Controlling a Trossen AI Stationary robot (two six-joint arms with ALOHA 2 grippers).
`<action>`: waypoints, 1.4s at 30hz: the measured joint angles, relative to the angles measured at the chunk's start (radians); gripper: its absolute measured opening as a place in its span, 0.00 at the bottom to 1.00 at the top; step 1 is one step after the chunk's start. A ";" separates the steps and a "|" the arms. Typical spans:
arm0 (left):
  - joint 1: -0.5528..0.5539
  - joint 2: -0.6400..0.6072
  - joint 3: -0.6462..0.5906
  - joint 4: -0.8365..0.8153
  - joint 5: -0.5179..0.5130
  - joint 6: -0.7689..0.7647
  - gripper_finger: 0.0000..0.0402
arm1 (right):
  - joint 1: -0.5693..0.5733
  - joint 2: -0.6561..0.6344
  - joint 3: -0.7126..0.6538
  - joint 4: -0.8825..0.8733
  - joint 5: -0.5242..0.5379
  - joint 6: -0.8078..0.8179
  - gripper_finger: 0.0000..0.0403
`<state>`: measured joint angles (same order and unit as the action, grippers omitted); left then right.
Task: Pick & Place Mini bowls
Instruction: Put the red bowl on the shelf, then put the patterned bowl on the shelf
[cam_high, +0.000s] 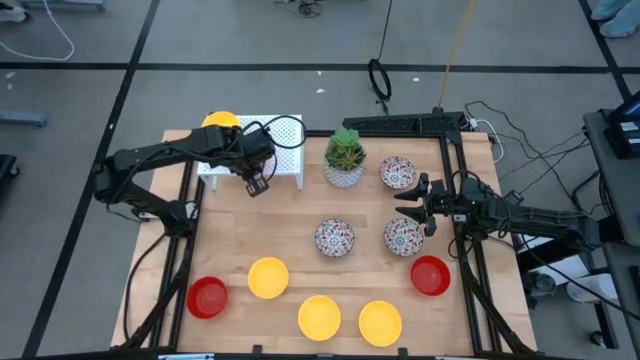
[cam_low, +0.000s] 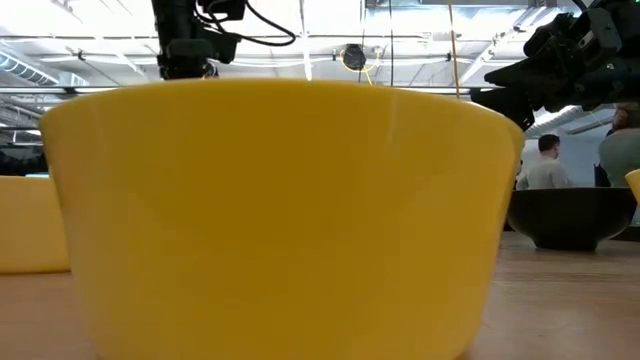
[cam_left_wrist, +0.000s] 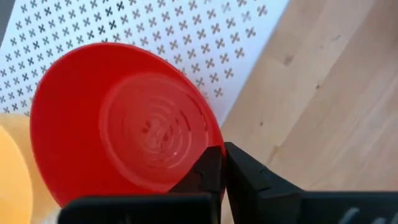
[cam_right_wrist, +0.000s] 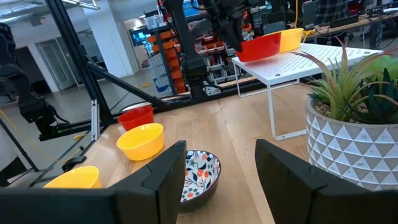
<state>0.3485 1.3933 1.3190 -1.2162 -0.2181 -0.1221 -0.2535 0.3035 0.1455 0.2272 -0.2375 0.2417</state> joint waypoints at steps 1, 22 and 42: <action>0.000 0.000 0.000 0.002 0.000 -0.005 0.06 | 0.000 0.000 0.000 0.000 0.000 0.000 0.45; -0.001 0.000 0.028 0.000 -0.072 -0.054 0.41 | 0.000 0.000 0.000 0.000 0.000 0.000 0.45; -0.288 0.144 -0.021 0.519 0.173 0.076 0.48 | 0.000 0.001 0.000 0.000 0.000 0.000 0.45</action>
<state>0.0600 1.5374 1.2977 -0.6970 -0.0454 -0.0463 -0.2535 0.3041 0.1455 0.2272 -0.2375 0.2420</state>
